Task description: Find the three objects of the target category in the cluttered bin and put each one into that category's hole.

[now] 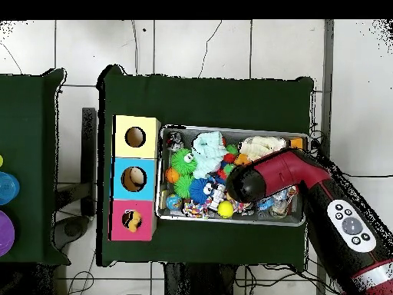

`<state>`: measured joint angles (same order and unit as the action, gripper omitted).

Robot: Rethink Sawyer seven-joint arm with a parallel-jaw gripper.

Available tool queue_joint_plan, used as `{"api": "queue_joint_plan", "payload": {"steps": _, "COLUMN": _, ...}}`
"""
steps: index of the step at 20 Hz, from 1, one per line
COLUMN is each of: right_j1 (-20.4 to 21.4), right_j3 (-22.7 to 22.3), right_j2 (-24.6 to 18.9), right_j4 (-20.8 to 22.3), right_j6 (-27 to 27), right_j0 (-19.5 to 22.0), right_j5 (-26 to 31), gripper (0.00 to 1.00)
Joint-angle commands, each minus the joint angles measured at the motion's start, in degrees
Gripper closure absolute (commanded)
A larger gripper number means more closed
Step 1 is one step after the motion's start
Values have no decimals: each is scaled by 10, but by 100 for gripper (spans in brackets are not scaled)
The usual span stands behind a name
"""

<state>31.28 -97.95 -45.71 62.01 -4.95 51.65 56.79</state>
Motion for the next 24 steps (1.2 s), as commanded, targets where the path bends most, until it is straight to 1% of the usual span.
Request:
{"api": "queue_joint_plan", "payload": {"steps": 1, "right_j1": -30, "right_j3": 7, "right_j2": 43, "right_j4": -1, "right_j6": 22, "right_j0": -6, "right_j5": -20, "gripper": 0}}
{"api": "queue_joint_plan", "payload": {"steps": 7, "right_j1": -41, "right_j3": -1, "right_j2": 44, "right_j4": -18, "right_j6": 34, "right_j0": 0, "right_j5": -33, "gripper": 0}}
{"api": "queue_joint_plan", "payload": {"steps": 8, "right_j1": -46, "right_j3": -1, "right_j2": 43, "right_j4": -31, "right_j6": 24, "right_j0": 5, "right_j5": -32, "gripper": 100}}
{"api": "queue_joint_plan", "payload": {"steps": 11, "right_j1": -67, "right_j3": 4, "right_j2": 36, "right_j4": -56, "right_j6": 50, "right_j0": 21, "right_j5": -53, "gripper": 100}}
{"api": "queue_joint_plan", "payload": {"steps": 13, "right_j1": -60, "right_j3": -7, "right_j2": 27, "right_j4": -73, "right_j6": 26, "right_j0": 30, "right_j5": -44, "gripper": 100}}
{"api": "queue_joint_plan", "payload": {"steps": 15, "right_j1": -45, "right_j3": -23, "right_j2": 21, "right_j4": -90, "right_j6": 23, "right_j0": 37, "right_j5": -40, "gripper": 100}}
{"api": "queue_joint_plan", "payload": {"steps": 18, "right_j1": -15, "right_j3": -43, "right_j2": 13, "right_j4": -106, "right_j6": 34, "right_j0": 28, "right_j5": -37, "gripper": 100}}
{"api": "queue_joint_plan", "payload": {"steps": 20, "right_j1": 15, "right_j3": -58, "right_j2": 4, "right_j4": -119, "right_j6": 43, "right_j0": 22, "right_j5": -35, "gripper": 100}}
{"api": "queue_joint_plan", "payload": {"steps": 24, "right_j1": 92, "right_j3": -93, "right_j2": -16, "right_j4": -165, "right_j6": 62, "right_j0": 11, "right_j5": -13, "gripper": 100}}
